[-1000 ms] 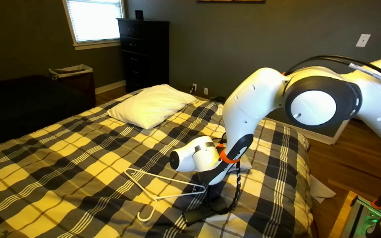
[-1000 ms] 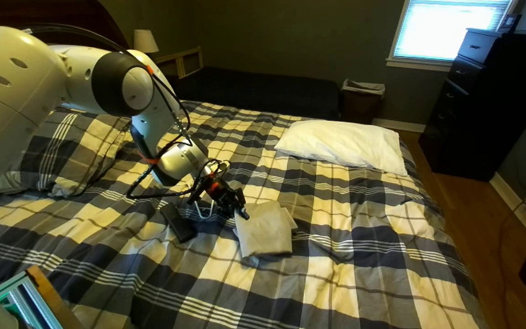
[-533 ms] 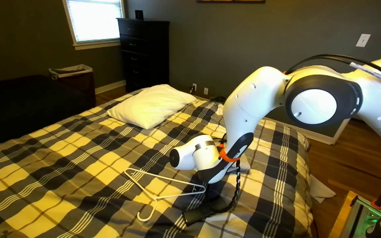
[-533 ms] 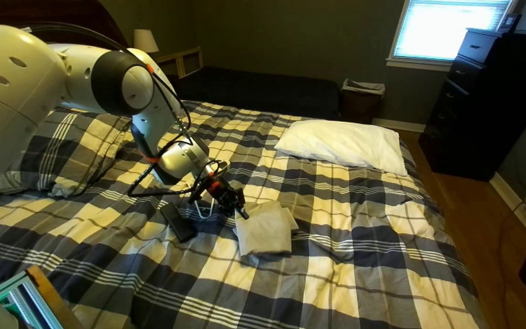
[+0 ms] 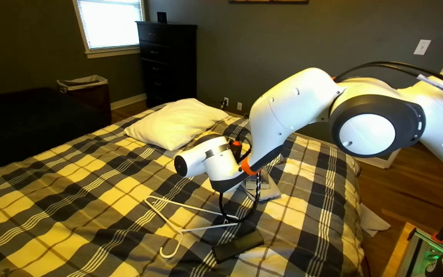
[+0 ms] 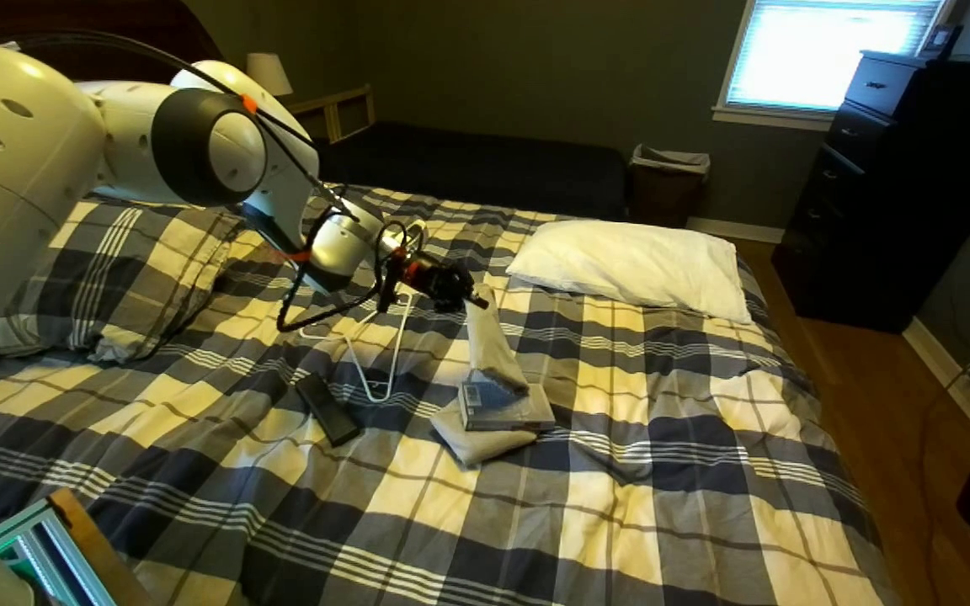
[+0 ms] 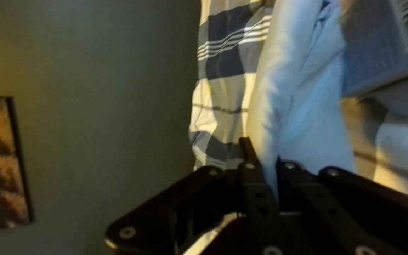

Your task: Remove the cloth from on top of the book, then move the book to the left

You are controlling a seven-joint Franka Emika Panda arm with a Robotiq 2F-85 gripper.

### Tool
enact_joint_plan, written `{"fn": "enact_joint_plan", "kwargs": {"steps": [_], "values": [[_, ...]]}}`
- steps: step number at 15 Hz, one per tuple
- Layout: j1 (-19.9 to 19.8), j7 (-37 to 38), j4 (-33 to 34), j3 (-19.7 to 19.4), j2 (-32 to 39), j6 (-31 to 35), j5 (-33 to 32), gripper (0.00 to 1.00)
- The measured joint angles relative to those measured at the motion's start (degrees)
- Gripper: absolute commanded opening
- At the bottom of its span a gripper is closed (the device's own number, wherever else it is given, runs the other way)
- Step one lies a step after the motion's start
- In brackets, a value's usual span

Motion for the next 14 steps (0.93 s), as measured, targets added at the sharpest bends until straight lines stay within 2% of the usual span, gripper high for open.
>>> {"fn": "enact_joint_plan", "kwargs": {"steps": [5,11,14], "values": [[1.9,-6.0,11.8,-0.1,4.4,-0.8,-9.6,0.02],[-0.4,-7.3,19.2,-2.0,11.4,-0.8,-11.0,0.02],[-1.8,-7.3,23.6,-1.9,15.2,5.2,-11.2,0.02]]}}
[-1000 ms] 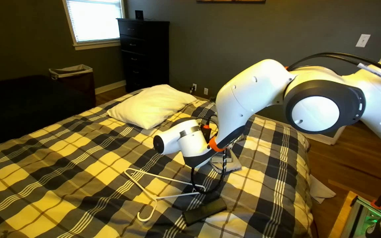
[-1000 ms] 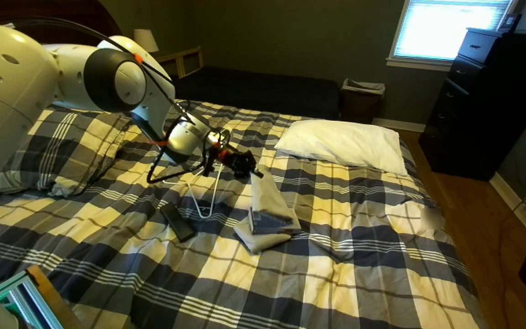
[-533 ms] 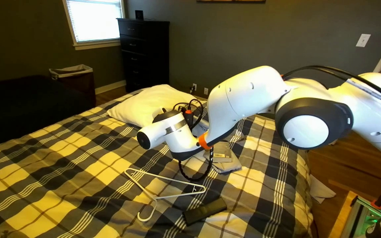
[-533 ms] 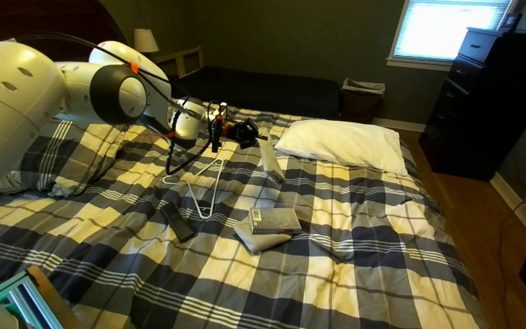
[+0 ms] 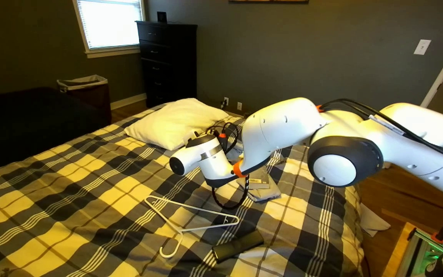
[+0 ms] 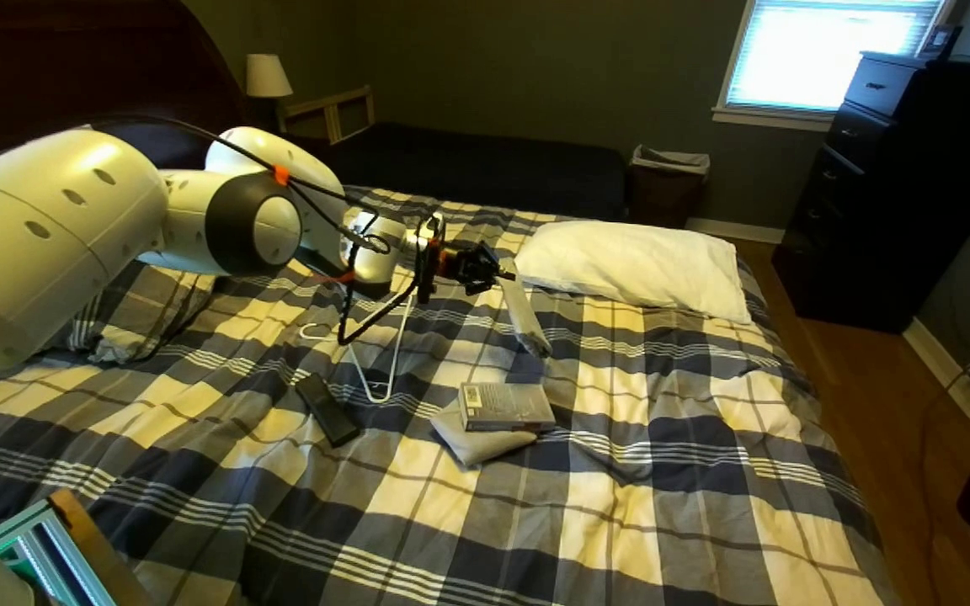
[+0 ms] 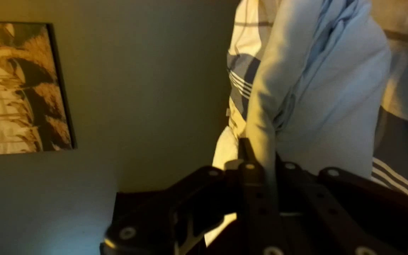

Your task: Remove the cloth from on top of the book, then move the book to the left

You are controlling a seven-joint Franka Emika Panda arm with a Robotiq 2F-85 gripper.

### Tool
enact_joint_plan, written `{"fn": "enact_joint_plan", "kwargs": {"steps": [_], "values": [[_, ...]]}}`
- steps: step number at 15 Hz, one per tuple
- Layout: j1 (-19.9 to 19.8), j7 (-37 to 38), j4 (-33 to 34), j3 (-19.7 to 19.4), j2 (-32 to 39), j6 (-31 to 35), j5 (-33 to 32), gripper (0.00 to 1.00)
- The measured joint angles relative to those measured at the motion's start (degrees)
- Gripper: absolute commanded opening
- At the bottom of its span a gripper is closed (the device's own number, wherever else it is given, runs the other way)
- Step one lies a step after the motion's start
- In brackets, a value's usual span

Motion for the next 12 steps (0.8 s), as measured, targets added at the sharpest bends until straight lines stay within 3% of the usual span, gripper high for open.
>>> {"fn": "enact_joint_plan", "kwargs": {"steps": [3,4,5,12], "values": [[-0.8,0.5,5.5,0.6,3.7,9.7,0.2,0.02],[-1.0,0.7,7.2,1.0,4.6,12.6,0.6,0.32],[-1.4,0.7,8.6,1.8,5.2,15.0,1.3,0.33],[-3.5,0.1,9.7,8.7,4.5,33.5,3.5,0.84]]}}
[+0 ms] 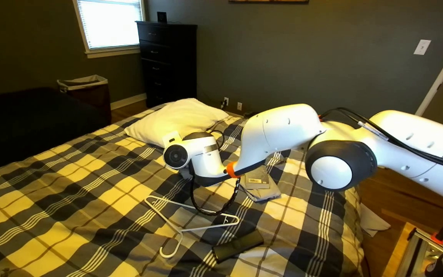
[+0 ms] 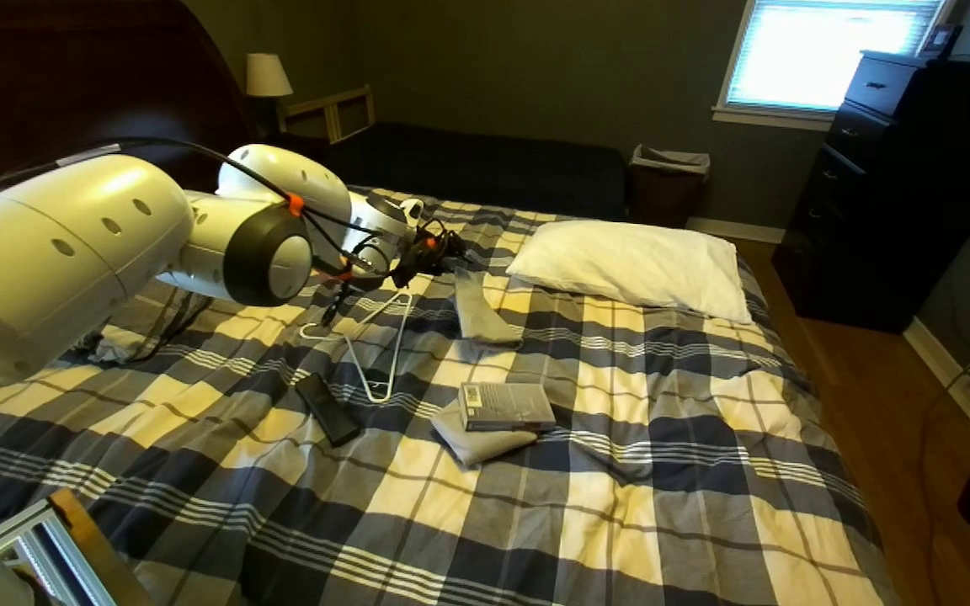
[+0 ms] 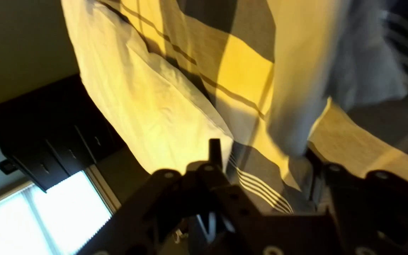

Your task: Remove the cloth from on top of the book, then move the book to the left

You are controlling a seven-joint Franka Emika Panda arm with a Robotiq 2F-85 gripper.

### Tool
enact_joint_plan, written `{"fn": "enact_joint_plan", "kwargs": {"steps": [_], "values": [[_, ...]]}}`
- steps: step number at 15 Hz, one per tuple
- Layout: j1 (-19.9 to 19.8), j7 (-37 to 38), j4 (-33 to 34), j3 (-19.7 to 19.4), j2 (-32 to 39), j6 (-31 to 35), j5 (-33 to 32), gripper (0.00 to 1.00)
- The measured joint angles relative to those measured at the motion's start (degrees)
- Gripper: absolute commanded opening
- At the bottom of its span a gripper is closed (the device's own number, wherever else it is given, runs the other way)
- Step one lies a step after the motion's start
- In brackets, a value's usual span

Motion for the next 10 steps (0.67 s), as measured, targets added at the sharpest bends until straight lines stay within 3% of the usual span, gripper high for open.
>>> {"fn": "enact_joint_plan", "kwargs": {"steps": [2,5,10], "values": [[-0.2,0.2,-1.4,1.1,-0.7,6.3,0.0,0.99],[0.0,4.5,-5.5,0.5,-3.4,10.9,-2.2,1.0],[1.2,6.7,-18.2,-1.6,-10.4,-0.6,-3.2,0.99]]}}
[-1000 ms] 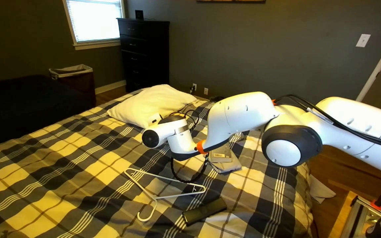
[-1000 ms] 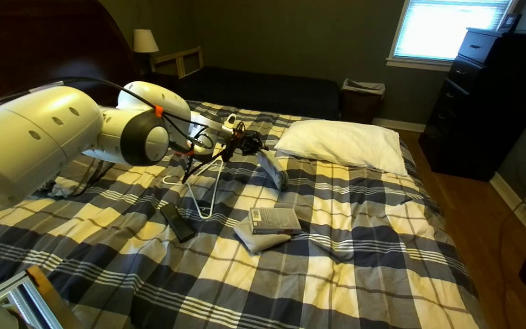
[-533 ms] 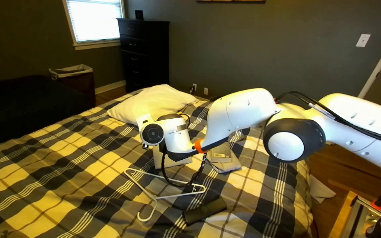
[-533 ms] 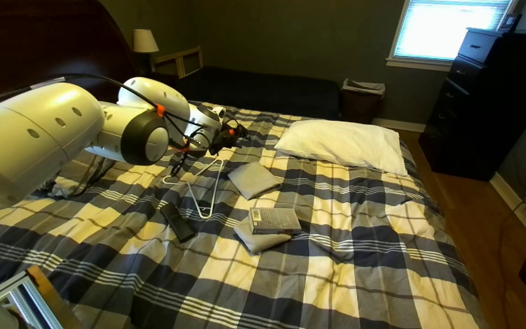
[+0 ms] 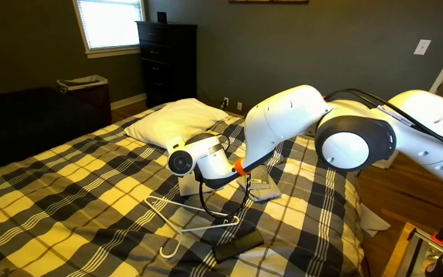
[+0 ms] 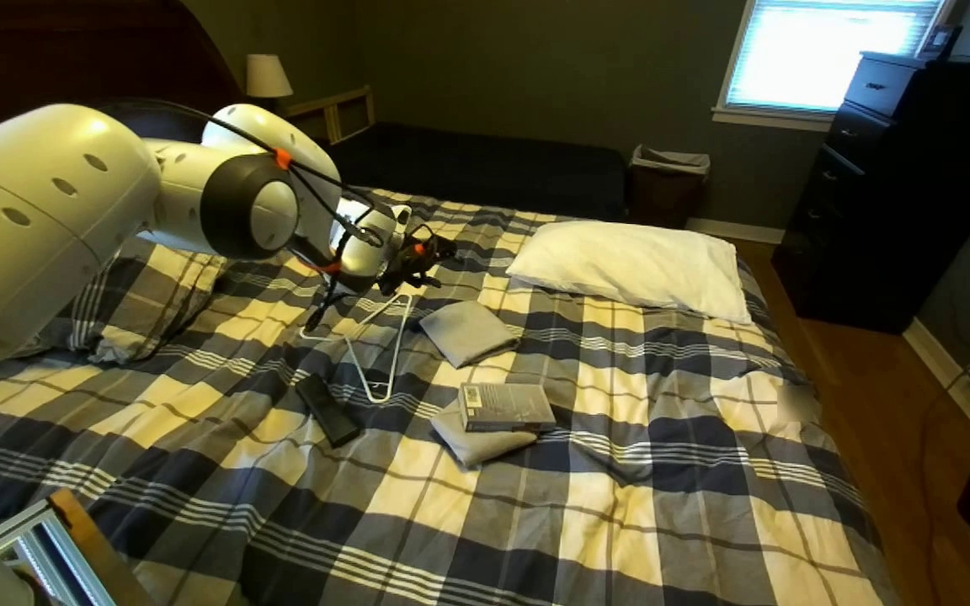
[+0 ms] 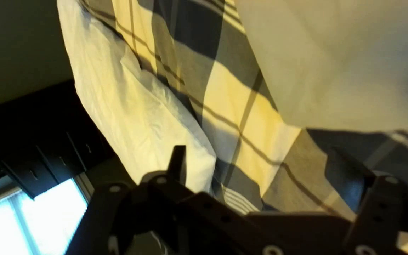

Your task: Remove the cloth from on top of the book, then move the book to the left

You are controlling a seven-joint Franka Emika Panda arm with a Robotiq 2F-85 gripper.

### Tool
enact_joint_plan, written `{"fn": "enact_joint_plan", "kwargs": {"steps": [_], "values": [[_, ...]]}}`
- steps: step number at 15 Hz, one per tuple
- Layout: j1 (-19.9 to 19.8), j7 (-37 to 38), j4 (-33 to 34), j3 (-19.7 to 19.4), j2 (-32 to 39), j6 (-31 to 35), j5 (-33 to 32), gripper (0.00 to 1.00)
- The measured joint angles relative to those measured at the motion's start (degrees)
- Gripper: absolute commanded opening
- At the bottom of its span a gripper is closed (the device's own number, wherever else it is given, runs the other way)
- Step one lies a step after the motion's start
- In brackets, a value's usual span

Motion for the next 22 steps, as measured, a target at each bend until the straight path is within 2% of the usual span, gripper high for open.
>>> {"fn": "enact_joint_plan", "kwargs": {"steps": [2,5,9,16,17,22], "values": [[0.3,0.0,-5.7,0.3,-2.0,-3.6,0.2,1.0],[1.3,0.2,-14.4,0.5,-4.6,-5.4,0.0,1.0],[3.3,5.4,-25.9,0.3,-8.9,-9.3,-0.7,1.0],[3.7,20.8,-47.3,3.8,-21.0,-28.2,3.2,1.0],[3.5,21.4,-49.0,4.1,-22.2,-28.7,3.1,1.0],[3.2,21.0,-47.6,4.5,-21.5,-28.7,3.1,1.0]]}}
